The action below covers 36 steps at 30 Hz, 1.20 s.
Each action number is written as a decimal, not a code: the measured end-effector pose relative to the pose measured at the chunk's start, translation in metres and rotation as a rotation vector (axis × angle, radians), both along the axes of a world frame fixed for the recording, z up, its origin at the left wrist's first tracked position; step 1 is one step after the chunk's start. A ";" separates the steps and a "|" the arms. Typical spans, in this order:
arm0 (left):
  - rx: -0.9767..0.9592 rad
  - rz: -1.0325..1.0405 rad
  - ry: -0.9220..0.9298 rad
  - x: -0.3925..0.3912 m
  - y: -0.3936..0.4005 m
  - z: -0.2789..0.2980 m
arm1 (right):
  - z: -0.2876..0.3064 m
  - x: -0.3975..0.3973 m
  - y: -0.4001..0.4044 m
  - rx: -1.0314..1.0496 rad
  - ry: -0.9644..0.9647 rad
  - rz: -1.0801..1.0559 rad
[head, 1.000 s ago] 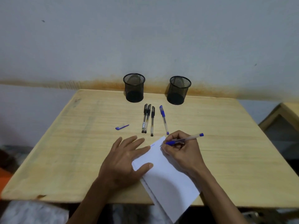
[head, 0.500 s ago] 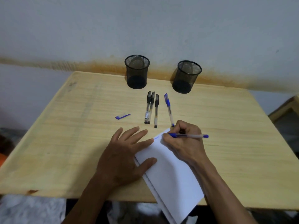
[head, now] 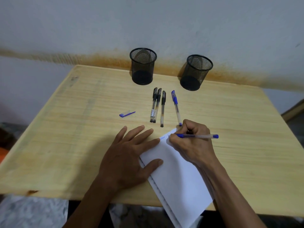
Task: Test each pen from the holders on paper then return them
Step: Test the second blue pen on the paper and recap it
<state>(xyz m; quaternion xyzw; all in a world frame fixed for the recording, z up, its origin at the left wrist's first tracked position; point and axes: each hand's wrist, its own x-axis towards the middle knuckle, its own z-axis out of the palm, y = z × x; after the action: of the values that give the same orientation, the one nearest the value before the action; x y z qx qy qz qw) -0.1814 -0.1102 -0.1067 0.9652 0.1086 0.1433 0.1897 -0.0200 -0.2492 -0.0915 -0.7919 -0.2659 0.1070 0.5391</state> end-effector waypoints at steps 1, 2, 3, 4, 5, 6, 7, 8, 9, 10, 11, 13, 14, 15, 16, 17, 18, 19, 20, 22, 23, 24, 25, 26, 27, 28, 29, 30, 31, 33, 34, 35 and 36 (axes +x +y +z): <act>-0.001 0.002 -0.001 0.000 0.000 0.000 | 0.001 0.000 0.000 0.007 0.020 -0.013; -0.006 0.004 0.000 0.000 0.000 0.001 | 0.001 0.000 0.000 0.009 0.033 -0.032; -0.010 0.007 0.001 0.000 0.000 0.001 | 0.002 0.000 0.000 0.004 0.030 -0.045; -0.013 0.010 0.002 0.000 0.000 0.001 | 0.003 0.000 0.000 -0.008 0.014 -0.050; -0.014 0.012 0.003 0.000 0.000 0.001 | 0.003 -0.001 0.000 -0.018 0.001 -0.046; -0.016 0.014 0.004 0.000 -0.001 0.002 | 0.004 -0.001 0.000 -0.025 -0.001 -0.039; -0.019 0.016 0.002 0.000 -0.001 0.002 | 0.004 -0.001 0.001 -0.030 0.007 -0.036; -0.024 0.016 0.002 0.000 -0.001 0.002 | 0.004 -0.001 0.001 -0.030 0.018 -0.037; -0.026 0.016 0.004 -0.001 -0.001 0.002 | 0.004 -0.001 0.001 -0.032 0.024 -0.042; -0.028 0.017 0.006 -0.001 -0.001 0.002 | 0.004 -0.001 0.001 -0.036 0.022 -0.043; -0.029 0.017 0.006 -0.001 -0.001 0.002 | 0.005 -0.002 0.001 -0.042 0.020 -0.041; -0.029 0.018 0.008 -0.001 -0.001 0.002 | 0.006 -0.002 0.000 -0.022 0.069 -0.038; -0.029 0.018 0.009 -0.001 -0.001 0.003 | 0.006 -0.002 0.000 0.000 0.108 -0.044; -0.028 0.017 0.009 -0.001 -0.001 0.003 | 0.006 -0.002 0.001 0.012 0.129 -0.050; -0.027 0.015 0.010 0.000 -0.001 0.003 | 0.007 -0.002 0.001 0.013 0.128 -0.055; -0.027 0.014 0.009 0.000 -0.001 0.003 | 0.008 -0.003 0.001 0.001 0.108 -0.058; -0.029 0.013 0.007 0.000 -0.001 0.003 | 0.009 -0.003 0.001 -0.006 0.084 -0.054; -0.030 0.013 0.004 0.000 -0.001 0.002 | 0.010 -0.004 0.001 -0.013 0.061 -0.049; -0.030 0.014 0.002 0.000 -0.001 0.002 | 0.011 -0.004 0.001 -0.018 0.053 -0.043; -0.029 0.016 0.000 0.000 0.000 0.002 | 0.011 -0.005 0.001 -0.018 0.063 -0.044; -0.031 0.016 0.000 0.000 0.000 0.002 | 0.010 -0.005 0.000 -0.015 0.066 -0.051; -0.034 0.016 -0.001 0.000 0.000 0.003 | 0.010 -0.005 0.000 -0.008 0.065 -0.054; -0.037 0.017 -0.001 0.001 0.000 0.003 | 0.010 -0.004 0.000 -0.012 0.055 -0.051; -0.039 0.018 -0.003 0.001 -0.001 0.003 | 0.010 -0.004 0.000 -0.009 0.055 -0.040; -0.040 0.019 -0.006 0.001 -0.001 0.003 | 0.010 -0.003 -0.001 0.002 0.070 -0.035; -0.041 0.019 -0.008 0.001 -0.001 0.002 | 0.009 -0.002 -0.001 0.022 0.097 -0.038; -0.042 0.017 -0.010 0.000 -0.001 0.002 | 0.008 -0.002 -0.001 0.032 0.114 -0.048; -0.043 0.017 -0.010 0.000 -0.001 0.002 | 0.006 -0.001 0.000 0.033 0.118 -0.060; -0.042 0.018 -0.010 0.000 -0.001 0.002 | 0.006 -0.001 0.000 0.030 0.115 -0.064; -0.038 0.023 -0.011 0.000 -0.001 0.002 | 0.005 -0.001 0.000 0.045 0.121 -0.043; -0.038 0.023 -0.012 0.000 -0.001 0.002 | 0.004 -0.001 0.000 0.048 0.129 -0.033; -0.039 0.023 -0.013 0.000 -0.001 0.002 | 0.003 0.000 0.000 0.046 0.132 -0.034; -0.042 0.022 -0.012 0.000 -0.001 0.002 | 0.001 0.000 0.000 0.046 0.129 -0.042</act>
<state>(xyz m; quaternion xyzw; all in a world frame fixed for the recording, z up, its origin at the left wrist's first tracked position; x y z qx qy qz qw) -0.1817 -0.1111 -0.1045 0.9590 0.1210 0.1488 0.2089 -0.0197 -0.2494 -0.0900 -0.7761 -0.2163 0.1405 0.5755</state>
